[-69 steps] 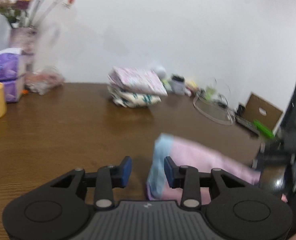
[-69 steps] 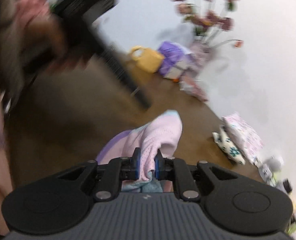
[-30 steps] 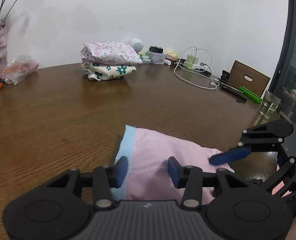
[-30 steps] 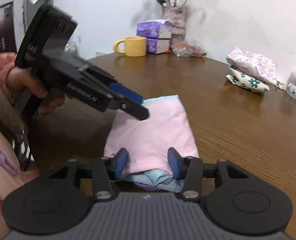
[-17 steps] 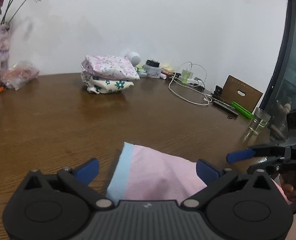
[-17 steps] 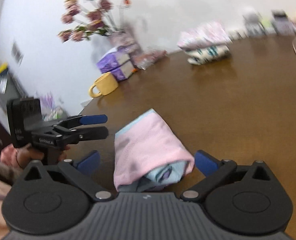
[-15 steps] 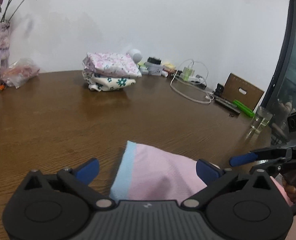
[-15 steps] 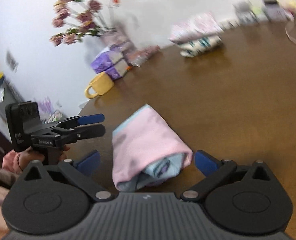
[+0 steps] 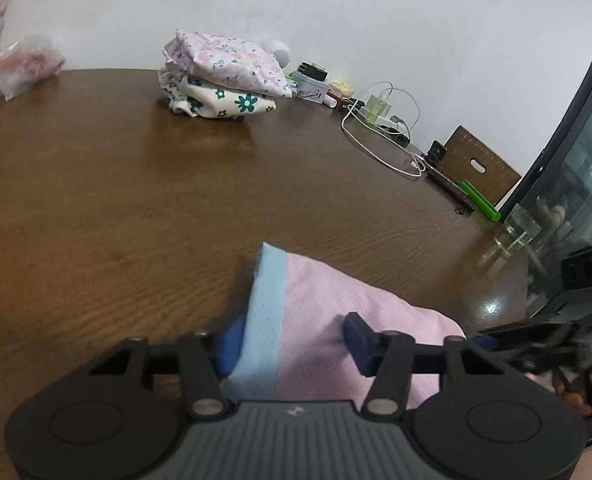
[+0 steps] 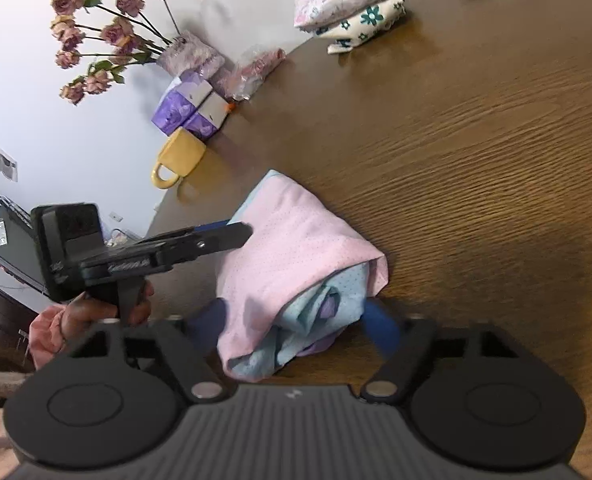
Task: Fold clothes
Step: 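Grasp the folded garment bundle with the right gripper while the left gripper steadies it, then lift the folded bundle with both grippers and carry it toward the clothes stack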
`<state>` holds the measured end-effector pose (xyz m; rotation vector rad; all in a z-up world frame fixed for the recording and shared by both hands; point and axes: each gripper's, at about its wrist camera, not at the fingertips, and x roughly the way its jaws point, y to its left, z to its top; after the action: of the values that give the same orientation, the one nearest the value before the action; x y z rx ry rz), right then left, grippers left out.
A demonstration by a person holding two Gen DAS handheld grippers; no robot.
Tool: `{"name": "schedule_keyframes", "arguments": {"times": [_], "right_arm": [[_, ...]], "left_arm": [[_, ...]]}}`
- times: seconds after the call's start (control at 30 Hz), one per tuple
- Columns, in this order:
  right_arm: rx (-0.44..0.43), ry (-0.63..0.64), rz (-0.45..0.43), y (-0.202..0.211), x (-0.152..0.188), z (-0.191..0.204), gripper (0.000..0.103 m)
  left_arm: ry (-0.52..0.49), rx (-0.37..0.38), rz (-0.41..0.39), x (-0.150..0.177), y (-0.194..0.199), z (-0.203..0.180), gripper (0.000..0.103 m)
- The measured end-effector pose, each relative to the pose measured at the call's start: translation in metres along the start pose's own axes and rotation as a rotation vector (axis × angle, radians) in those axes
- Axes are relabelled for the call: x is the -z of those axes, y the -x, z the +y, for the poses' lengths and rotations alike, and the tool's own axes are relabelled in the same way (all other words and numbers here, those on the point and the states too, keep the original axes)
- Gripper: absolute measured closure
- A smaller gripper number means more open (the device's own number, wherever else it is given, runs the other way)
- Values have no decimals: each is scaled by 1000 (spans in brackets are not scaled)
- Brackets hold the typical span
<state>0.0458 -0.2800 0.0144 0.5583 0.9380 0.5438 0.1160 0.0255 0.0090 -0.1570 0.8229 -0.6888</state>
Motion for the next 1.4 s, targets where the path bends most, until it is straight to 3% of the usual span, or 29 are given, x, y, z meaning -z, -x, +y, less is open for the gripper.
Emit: {"name": "schedule_keyframes", "arguments": {"times": [0.2,0.37,0.47,0.53,0.63,0.67,0.8,1.0,1.1,1.13,1.17,1.2,1.23,1.33,1.4], "right_arm": [[13,4,-7,-14,-21,-11,61],[9,28,-14,-28,-42,-19,63],[-2,32,-20,-32,-48,-20,62],[-10,35,-25,-34,-51,-21,54],[-11,35,-49,-26,-48,-21,31],[-9,37,-60,-23,-46,-20,23],[-16,38,-82,-13,-37,-20,12],[-28,54,-80,-16,-34,-20,11],[-41,68,-82,-20,-34,-18,13],[-50,60,-78,-22,-34,-19,15],[-60,52,-74,-25,-34,-19,24],[-69,44,-70,-27,-33,-19,33],[-79,35,-66,-29,-33,-19,35],[-87,10,-74,-32,-32,-22,44],[-94,-25,-84,-31,-31,-28,59]], "left_arm": [[41,-7,-17,22,16,-1,66],[60,-12,-31,40,28,-12,67],[69,-19,-50,44,34,-18,63],[76,-28,-67,45,39,-21,44],[95,-65,-112,44,47,-19,20],[104,-74,-127,42,49,-16,18],[220,-81,-114,38,41,2,13],[247,-45,-123,30,29,6,13],[262,-38,-124,28,25,6,15],[266,-37,-123,28,24,6,21],[274,-30,-117,27,22,6,27],[285,-16,-106,27,19,6,41],[296,-11,-101,26,16,7,52],[325,-2,-99,25,11,9,59],[339,-4,-103,26,11,10,64]]}}
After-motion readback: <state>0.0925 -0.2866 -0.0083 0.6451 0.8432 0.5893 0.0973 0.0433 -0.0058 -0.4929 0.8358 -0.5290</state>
